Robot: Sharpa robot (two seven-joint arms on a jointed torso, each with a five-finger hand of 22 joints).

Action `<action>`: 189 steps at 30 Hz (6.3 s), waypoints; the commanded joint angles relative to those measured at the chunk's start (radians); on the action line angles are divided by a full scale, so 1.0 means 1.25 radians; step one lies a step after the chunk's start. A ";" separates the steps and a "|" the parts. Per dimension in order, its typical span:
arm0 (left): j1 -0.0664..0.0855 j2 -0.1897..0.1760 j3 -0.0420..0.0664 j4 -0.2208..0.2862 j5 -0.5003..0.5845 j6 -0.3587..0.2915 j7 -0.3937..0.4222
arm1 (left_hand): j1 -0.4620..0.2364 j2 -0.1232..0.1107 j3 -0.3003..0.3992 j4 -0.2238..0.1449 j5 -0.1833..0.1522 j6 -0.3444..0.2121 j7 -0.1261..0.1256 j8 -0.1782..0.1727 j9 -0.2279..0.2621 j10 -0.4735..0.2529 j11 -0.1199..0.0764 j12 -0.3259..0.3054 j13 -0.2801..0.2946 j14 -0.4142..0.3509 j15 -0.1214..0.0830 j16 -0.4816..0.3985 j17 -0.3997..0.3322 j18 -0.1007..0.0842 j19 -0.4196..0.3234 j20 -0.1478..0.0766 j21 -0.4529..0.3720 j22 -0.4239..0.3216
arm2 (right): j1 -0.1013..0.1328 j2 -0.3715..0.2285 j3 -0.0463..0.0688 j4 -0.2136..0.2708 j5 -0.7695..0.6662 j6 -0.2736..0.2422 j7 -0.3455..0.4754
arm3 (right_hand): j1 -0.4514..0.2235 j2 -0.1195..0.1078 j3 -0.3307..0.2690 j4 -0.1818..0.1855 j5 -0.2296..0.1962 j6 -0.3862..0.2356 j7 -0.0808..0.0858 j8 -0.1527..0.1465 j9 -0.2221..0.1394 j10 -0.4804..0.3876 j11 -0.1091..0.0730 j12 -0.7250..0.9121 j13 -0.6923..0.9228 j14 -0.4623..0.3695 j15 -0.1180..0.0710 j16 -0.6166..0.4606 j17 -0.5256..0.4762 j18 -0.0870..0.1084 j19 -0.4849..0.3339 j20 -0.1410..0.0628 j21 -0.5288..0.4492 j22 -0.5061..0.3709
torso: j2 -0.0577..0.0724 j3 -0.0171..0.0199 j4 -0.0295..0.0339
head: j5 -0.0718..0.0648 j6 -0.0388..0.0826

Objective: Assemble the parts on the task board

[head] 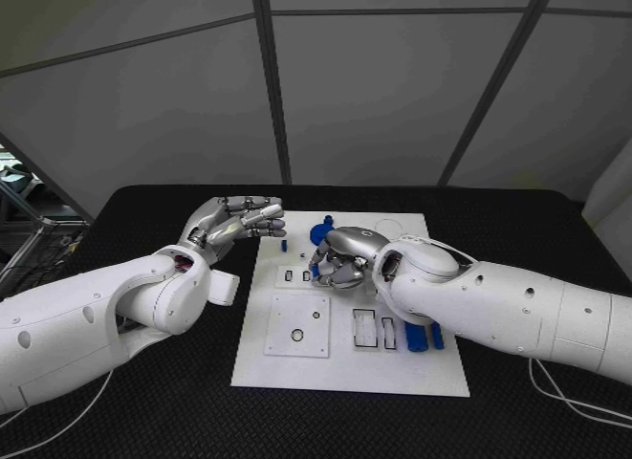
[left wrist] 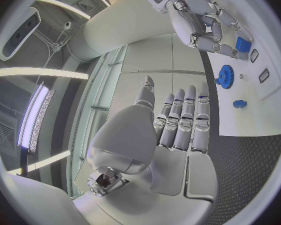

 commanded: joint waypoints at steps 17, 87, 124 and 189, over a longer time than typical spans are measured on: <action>0.001 0.002 0.001 -0.001 0.001 0.009 0.000 | 0.000 0.005 -0.001 -0.004 -0.002 -0.002 0.001 -0.004 0.001 -0.003 0.003 -0.003 0.000 0.001 0.005 -0.003 -0.001 -0.011 -0.002 0.001 -0.005 -0.001 | -0.001 0.000 -0.001 -0.003 -0.008 0.015 -0.007 | -0.021 -0.014 -0.005 -0.010 -0.004 -0.051 0.011 -0.005 -0.009 -0.021 0.008 -0.023 0.018 0.049 0.002 -0.018 0.070 0.002 -0.007 0.000 -0.016 0.065 | 0.000 0.0003 -0.0002 | -0.003 -0.003; 0.186 0.138 -0.065 -0.147 -0.546 0.431 -0.584 | -0.008 0.120 0.043 -0.001 -0.038 0.010 -0.051 -0.007 0.163 0.017 -0.053 0.000 0.321 0.062 -0.066 0.152 0.294 -0.011 0.126 -0.071 0.135 0.088 | 0.093 -0.288 0.043 0.071 0.672 0.094 0.172 | 0.041 -0.003 -0.005 -0.029 0.020 -0.001 0.045 -0.001 0.006 -0.186 0.067 -1.041 -0.978 -0.174 0.082 -1.127 -0.830 0.116 -0.293 0.069 -0.890 -0.854 | -0.054 0.0071 -0.0119 | 0.015 -0.021; 0.244 0.272 -0.185 -0.223 -0.571 0.489 -0.777 | -0.161 0.085 -0.054 0.179 -0.038 -0.143 -0.065 0.408 0.793 0.144 -0.084 0.829 1.049 0.289 -0.115 0.798 0.686 -0.121 0.486 -0.115 0.868 0.993 | 0.093 -0.270 0.043 0.039 0.646 0.056 0.157 | 0.018 -0.013 -0.029 -0.036 0.018 -0.026 0.054 -0.003 -0.001 -0.202 0.078 -1.041 -0.995 -0.203 0.098 -1.133 -0.886 0.114 -0.292 0.085 -0.961 -0.907 | -0.053 0.0054 -0.0109 | 0.020 -0.036; 0.240 0.367 -0.185 -0.321 -0.602 0.503 -0.812 | -0.161 0.085 -0.069 0.204 -0.037 -0.118 -0.083 0.439 0.816 0.172 -0.101 0.858 1.045 0.325 -0.131 0.843 0.705 -0.135 0.529 -0.129 0.897 1.057 | 0.093 -0.241 0.043 0.015 0.641 0.062 0.158 | 0.008 -0.009 -0.039 -0.032 0.036 -0.032 0.055 -0.002 -0.002 -0.208 0.080 -1.040 -0.995 -0.206 0.100 -1.133 -0.901 0.115 -0.284 0.089 -0.980 -0.922 | -0.053 0.0062 -0.0097 | 0.017 -0.051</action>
